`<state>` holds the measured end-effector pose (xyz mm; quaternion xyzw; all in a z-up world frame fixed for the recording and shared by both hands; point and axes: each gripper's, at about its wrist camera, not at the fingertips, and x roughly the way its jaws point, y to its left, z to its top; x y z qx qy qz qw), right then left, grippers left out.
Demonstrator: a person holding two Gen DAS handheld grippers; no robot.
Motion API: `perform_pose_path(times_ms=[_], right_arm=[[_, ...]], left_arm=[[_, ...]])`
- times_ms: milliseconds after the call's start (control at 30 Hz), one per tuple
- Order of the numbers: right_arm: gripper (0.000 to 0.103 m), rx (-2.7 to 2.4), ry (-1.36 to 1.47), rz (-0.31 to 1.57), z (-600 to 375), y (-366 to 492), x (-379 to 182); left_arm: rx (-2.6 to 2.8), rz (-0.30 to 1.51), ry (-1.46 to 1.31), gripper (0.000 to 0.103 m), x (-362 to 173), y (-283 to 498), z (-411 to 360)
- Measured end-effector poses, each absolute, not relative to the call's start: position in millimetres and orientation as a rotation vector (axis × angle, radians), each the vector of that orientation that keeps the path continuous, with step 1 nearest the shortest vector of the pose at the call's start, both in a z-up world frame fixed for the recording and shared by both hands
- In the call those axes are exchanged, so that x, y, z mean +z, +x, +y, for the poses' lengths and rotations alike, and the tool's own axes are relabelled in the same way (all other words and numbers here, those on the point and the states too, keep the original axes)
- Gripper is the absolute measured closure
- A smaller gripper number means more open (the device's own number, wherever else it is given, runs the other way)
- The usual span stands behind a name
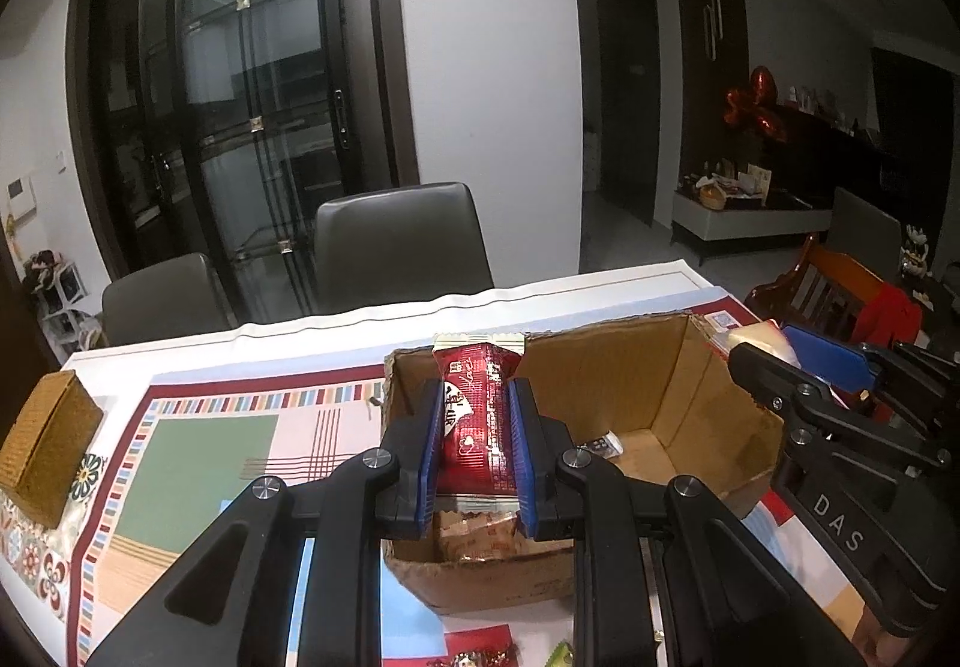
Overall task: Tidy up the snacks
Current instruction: 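Lift and carry the red bar and cake packet over the box with both tools, then open both tools to drop the red bar and cake packet into the box, then withdraw both open tools from the box back toward the remaining candies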
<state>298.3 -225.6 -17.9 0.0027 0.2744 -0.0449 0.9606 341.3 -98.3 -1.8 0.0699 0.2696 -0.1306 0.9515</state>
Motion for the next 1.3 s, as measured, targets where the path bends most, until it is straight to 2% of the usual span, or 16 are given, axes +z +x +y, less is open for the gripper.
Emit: perform_pose_path(times_ms=[467,533,600,733,800,1000,1300], right_arm=[[0.07,-0.06,0.001,0.589,-229,319,-23],[0.069,-0.059,-0.003,0.59,-228,320,-23],[0.061,-0.06,-0.005,0.584,-228,320,-21],[0.049,-0.084,-0.022,0.561,-227,319,-17],[0.042,-0.096,-0.015,0.554,-229,318,-15],[0.039,-0.106,-0.004,0.551,-232,317,-14],[0.039,-0.115,-0.008,0.529,-232,309,-7]], left_arm=[[-0.259,0.588,0.136,0.079,-13,351,-98],[-0.255,0.58,0.133,0.074,-11,350,-98],[-0.25,0.57,0.13,0.064,-8,351,-98],[-0.236,0.554,0.133,0.054,-6,347,-97],[-0.229,0.549,0.129,0.045,-5,346,-95],[-0.212,0.534,0.128,0.034,-1,343,-91],[-0.199,0.526,0.122,0.032,3,339,-85]])
